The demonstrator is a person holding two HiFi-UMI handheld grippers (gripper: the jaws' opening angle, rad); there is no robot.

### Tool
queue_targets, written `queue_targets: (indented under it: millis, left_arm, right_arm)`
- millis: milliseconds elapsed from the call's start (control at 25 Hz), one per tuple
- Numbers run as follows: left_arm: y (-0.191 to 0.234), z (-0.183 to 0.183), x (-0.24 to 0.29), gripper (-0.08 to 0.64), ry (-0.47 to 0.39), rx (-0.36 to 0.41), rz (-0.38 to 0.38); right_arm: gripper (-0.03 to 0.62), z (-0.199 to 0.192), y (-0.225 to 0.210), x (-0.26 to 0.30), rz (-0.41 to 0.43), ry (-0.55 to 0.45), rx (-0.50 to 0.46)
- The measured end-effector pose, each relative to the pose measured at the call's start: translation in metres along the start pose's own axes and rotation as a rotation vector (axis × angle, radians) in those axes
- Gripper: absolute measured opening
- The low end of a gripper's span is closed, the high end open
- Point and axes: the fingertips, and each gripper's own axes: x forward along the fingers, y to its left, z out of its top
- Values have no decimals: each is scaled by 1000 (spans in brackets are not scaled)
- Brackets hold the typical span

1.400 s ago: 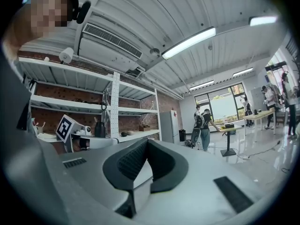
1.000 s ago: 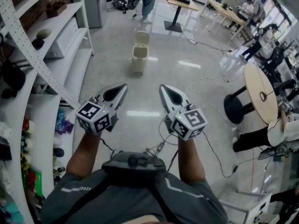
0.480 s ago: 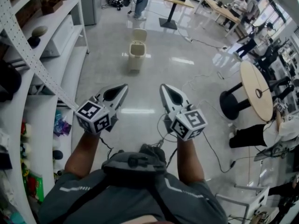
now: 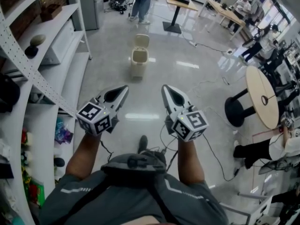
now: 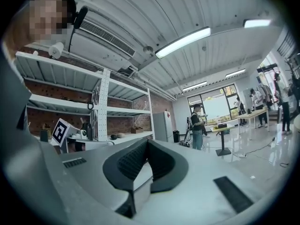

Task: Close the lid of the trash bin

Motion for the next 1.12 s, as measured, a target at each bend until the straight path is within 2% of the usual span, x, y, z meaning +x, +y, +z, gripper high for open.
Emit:
queue_targets:
  millis: [240,560,880,1120]
  left_arm:
    - [26,12,50,-3,2,25,26]
    - [46,27,123,-2,-3,50,66]
    - [73,25,163,-2,14,44,95]
    - [92,21,186,-3,34,26,104]
  right_arm:
    - [2,12,-50,31,40,-34,3]
    - [2,22,-123,55,76,-29,28]
    - [2,26,-159,89,128,-26,29]
    - [2,26,-179,111,120,-15,57]
